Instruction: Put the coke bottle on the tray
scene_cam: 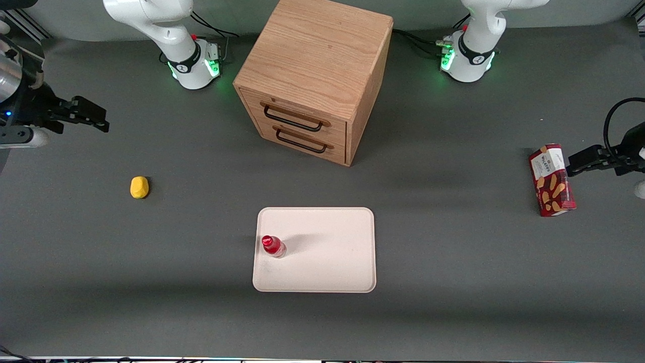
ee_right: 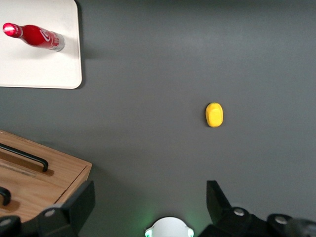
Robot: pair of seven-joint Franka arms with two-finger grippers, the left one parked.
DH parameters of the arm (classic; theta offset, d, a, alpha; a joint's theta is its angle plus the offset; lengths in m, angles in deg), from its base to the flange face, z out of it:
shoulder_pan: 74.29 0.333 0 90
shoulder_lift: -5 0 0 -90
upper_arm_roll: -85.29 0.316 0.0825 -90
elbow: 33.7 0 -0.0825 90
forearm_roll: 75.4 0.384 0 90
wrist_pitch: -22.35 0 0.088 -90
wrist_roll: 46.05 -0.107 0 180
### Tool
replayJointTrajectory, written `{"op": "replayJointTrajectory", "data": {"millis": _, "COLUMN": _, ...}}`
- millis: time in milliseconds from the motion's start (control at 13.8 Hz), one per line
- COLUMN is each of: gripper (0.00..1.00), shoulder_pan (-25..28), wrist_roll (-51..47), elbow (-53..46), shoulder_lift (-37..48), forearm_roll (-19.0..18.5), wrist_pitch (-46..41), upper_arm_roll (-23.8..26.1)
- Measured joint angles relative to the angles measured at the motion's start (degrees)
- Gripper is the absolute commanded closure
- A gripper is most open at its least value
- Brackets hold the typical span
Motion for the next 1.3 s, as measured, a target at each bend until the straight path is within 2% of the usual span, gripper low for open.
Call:
{"op": "replayJointTrajectory", "data": {"millis": 290, "gripper": 0.0, "shoulder_pan": -0.08, "wrist_roll": 3.2, "elbow": 2.25, "shoulder_lift": 0.43, "forearm_roll": 1.06, "wrist_pitch": 2.24, "upper_arm_roll": -4.48}}
{"op": "replayJointTrajectory", "data": {"millis": 1304, "gripper": 0.0, "shoulder_pan": 1.09, "wrist_roll": 3.21, "elbow": 2.39, "shoulder_lift": 0.33, "forearm_roll": 1.07, "wrist_pitch": 5.23, "upper_arm_roll": -6.91}}
